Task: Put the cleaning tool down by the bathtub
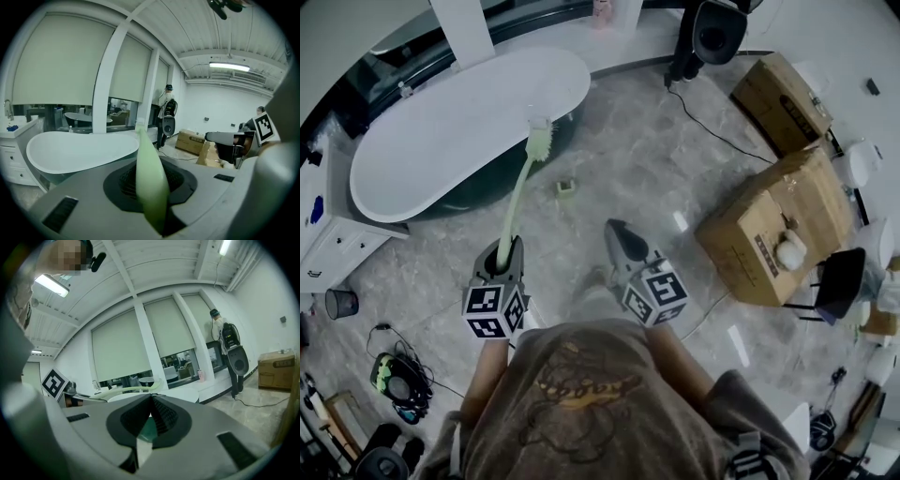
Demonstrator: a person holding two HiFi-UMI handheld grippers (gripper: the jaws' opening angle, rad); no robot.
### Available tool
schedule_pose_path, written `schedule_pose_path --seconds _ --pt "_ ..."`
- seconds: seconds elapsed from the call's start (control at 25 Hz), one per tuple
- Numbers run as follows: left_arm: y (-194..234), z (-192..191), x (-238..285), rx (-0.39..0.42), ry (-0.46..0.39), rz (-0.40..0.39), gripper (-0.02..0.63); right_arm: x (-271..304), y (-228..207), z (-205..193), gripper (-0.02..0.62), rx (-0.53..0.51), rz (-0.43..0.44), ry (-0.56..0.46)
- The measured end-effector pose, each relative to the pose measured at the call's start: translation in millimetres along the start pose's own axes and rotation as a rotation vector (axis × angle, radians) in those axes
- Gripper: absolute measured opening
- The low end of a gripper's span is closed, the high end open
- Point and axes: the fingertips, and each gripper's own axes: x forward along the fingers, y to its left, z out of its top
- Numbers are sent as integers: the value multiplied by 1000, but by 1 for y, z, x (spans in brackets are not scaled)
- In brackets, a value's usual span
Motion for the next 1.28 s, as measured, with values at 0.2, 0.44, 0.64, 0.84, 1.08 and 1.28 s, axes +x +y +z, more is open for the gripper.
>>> schedule_pose_path --seconds 0.2,0.44,0.64,0.84,1.08,1.28 --pt "-10 26 47 -25 -16 45 60 26 -49 23 0 -9 42 14" --pt "-17 47 86 -53 -43 88 60 47 -96 31 0 -4 82 36" --pt "-13 52 99 -66 -35 111 60 65 -105 31 0 7 111 55" --pt "-1 61 116 -60 -37 119 60 86 -111 28 0 11 116 74" --pt "21 84 158 -55 -46 107 60 128 -132 39 0 -4 103 66" --pt "40 102 194 -51 -39 91 60 169 -145 57 0 -6 108 48"
